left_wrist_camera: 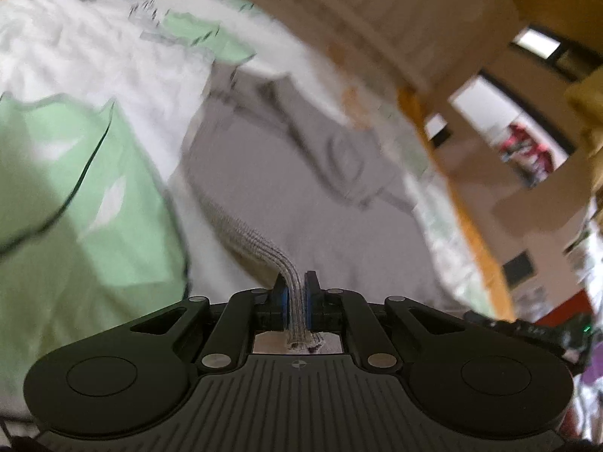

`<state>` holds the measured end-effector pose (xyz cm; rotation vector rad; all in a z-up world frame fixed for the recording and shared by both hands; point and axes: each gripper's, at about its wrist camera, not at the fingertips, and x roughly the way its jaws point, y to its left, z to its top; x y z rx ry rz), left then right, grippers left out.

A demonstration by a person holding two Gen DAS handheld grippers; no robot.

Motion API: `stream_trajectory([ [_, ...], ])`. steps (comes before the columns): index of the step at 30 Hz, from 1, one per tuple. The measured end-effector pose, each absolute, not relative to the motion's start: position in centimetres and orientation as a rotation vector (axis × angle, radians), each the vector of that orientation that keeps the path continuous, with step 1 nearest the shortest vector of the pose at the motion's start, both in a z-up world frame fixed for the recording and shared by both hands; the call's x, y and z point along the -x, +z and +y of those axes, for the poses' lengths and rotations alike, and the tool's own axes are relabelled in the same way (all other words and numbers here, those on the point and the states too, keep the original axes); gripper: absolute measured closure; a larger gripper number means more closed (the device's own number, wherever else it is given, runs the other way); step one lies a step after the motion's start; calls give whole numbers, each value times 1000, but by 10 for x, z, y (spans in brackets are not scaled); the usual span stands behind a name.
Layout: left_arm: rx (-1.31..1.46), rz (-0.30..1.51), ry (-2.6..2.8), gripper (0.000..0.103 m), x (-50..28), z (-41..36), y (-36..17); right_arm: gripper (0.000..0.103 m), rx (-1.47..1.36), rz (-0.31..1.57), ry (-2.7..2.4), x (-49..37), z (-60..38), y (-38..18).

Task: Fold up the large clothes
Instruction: 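Grasp the ribbed hem with the left gripper while the right gripper grasps beside it, then fold the hem up over the dress and open both grippers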

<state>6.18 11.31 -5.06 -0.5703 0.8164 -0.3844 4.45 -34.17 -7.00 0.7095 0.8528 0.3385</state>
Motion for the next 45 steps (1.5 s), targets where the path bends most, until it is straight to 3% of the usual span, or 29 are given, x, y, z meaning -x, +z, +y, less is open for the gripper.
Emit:
stream_trajectory([
  [9,608,593,-415,96,-137,129,3,90,-715,615,410,-106,-355,-20],
  [15,569,524,-392,96,-209,120,11,90,-630,528,414,-175,-349,-1],
  [21,501,537,-344,95,-287,109,-2,90,-571,524,369,-254,-343,-8],
  [27,394,660,-256,94,-348,89,-50,89,-525,620,296,-329,-336,-56],
  [31,427,726,-258,90,-368,94,-81,82,-475,660,263,-354,-333,-85],
  [33,507,724,-264,76,-368,100,-89,75,-481,662,262,-357,-334,-91],
  [34,531,715,-281,70,-366,103,-89,61,-484,655,259,-355,-334,-93],
  [35,535,701,-296,53,-365,105,-86,43,-486,641,256,-353,-336,-92],
  [36,525,684,-302,31,-361,105,-81,36,-488,622,260,-350,-337,-91],
  [37,504,664,-296,22,-357,104,-74,28,-487,606,264,-349,-338,-88],
  [38,474,637,-285,12,-351,102,-66,28,-474,589,258,-345,-338,-83],
  [42,323,598,-267,6,-327,83,-38,25,-357,535,249,-329,-326,-60],
  [45,156,641,-258,6,-321,49,-34,17,-223,530,270,-317,-297,-50],
])
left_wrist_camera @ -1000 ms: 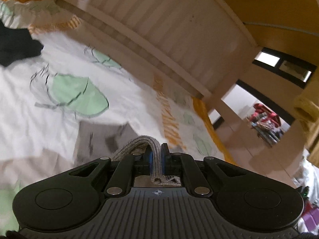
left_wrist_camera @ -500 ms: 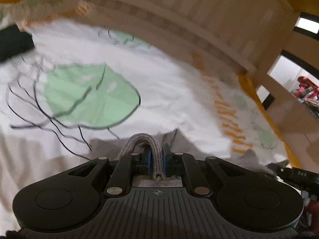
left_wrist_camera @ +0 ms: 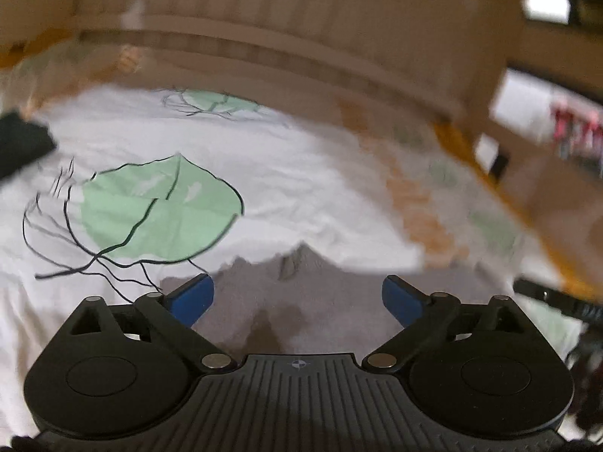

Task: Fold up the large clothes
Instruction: 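Fold the hem up over the dress and open both grippers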

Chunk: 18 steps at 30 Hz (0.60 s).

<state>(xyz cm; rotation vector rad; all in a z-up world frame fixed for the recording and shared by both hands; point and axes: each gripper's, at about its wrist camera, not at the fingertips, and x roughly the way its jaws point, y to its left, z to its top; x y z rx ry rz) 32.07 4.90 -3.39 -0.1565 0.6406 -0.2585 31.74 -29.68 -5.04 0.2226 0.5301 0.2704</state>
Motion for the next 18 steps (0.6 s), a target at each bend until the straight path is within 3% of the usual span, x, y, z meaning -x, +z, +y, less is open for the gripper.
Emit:
stream_trajectory([
  [9,-105,695,-192,6,-330,-7,-70,16,11,605,294,-319,-226,-75],
  [18,-64,691,-156,0,-349,4,-108,14,25,624,166,-346,-245,-110],
])
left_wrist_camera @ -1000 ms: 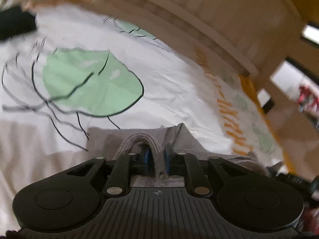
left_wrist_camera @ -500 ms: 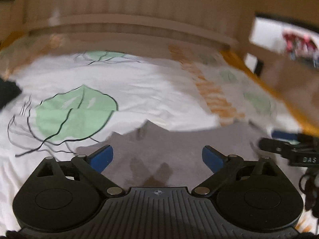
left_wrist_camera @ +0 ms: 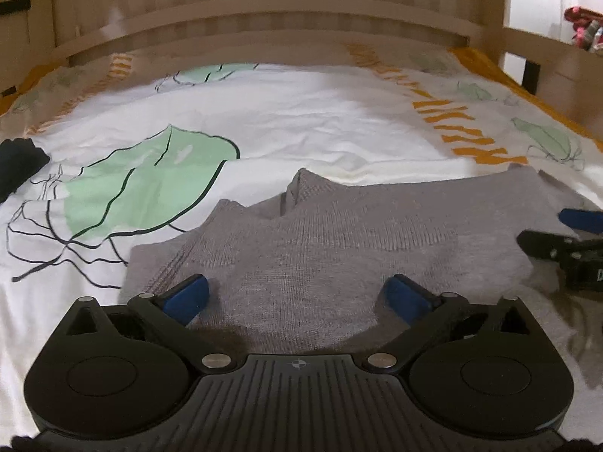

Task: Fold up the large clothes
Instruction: 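Fold the hem up over the dress and open both grippers, then move both open grippers to the side edge of the folded dress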

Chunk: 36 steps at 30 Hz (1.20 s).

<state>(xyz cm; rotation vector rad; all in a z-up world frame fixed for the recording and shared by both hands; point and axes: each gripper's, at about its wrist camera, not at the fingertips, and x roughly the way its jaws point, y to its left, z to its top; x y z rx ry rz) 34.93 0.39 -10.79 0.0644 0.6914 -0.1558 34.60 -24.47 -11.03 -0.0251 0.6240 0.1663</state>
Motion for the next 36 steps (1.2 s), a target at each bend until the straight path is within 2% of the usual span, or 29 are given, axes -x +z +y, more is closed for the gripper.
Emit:
stream_trajectory([
  [2,-52,668,-162,0,-347,6,-113,10,27,620,171,-346,-244,-118],
  [11,-38,662,-155,0,-352,3,-118,6,21,606,171,-347,-243,-126],
  [16,-51,680,-154,0,-355,2,-116,6,24,606,169,-347,-243,-127],
  [24,-68,805,-186,0,-344,18,-95,7,94,685,180,-347,-243,-111],
  [31,-80,799,-180,0,-306,44,-87,7,98,713,133,-305,-281,-103],
  [36,-106,869,-165,0,-283,60,-94,6,91,753,101,-273,-307,-96],
])
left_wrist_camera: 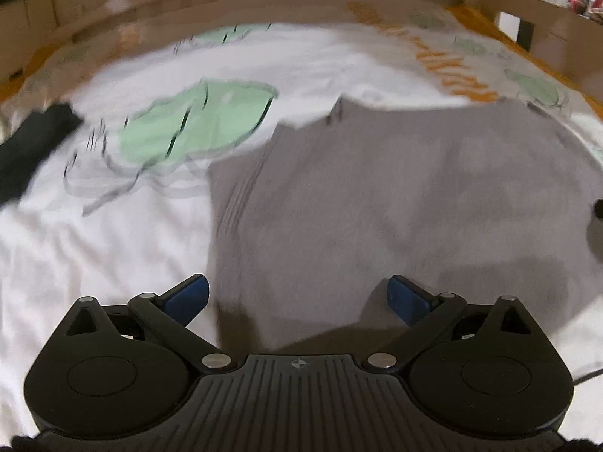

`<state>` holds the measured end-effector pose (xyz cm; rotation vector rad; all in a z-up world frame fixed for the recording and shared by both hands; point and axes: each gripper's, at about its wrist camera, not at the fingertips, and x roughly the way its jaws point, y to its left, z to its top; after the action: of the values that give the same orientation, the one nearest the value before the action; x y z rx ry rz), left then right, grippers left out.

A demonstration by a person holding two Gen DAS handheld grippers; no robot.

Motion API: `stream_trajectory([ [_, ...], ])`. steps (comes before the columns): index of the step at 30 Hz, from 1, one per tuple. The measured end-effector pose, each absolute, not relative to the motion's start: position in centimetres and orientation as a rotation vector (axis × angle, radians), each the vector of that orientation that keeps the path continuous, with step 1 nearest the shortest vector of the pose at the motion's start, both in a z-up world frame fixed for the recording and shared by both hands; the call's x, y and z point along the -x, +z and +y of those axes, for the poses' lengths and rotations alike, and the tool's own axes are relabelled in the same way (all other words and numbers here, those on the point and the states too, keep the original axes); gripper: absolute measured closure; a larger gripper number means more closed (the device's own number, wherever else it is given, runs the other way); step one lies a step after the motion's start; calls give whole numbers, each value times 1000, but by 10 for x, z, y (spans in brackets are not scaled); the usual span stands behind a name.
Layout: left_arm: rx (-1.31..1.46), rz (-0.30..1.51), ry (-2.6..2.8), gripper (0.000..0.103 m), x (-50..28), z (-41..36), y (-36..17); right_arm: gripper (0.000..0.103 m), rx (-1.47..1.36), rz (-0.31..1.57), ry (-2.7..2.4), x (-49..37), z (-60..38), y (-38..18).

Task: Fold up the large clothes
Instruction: 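Move both open grippers to the side edge of the folded dress, then grasp the dress side edge with the left gripper while the right gripper grasps beside it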

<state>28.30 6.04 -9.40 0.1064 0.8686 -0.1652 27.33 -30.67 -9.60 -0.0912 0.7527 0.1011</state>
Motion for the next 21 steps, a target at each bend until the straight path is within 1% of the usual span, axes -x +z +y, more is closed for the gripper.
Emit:
stream_trajectory([
  [2,7,900,-164,0,-274,78,-98,6,79,775,99,-259,-315,-95],
  [5,176,927,-162,1,-259,102,-103,6,-58,796,117,-241,-334,-94],
  [9,208,923,-196,1,-239,108,-99,6,-272,842,124,-217,-359,-98],
  [13,237,916,-221,1,-231,107,-100,4,-437,822,150,-205,-373,-102],
  [15,245,919,-209,1,-237,104,-102,1,-513,810,169,-209,-377,-105],
  [21,263,920,-177,0,-263,95,-106,0,-679,753,231,-229,-380,-120],
])
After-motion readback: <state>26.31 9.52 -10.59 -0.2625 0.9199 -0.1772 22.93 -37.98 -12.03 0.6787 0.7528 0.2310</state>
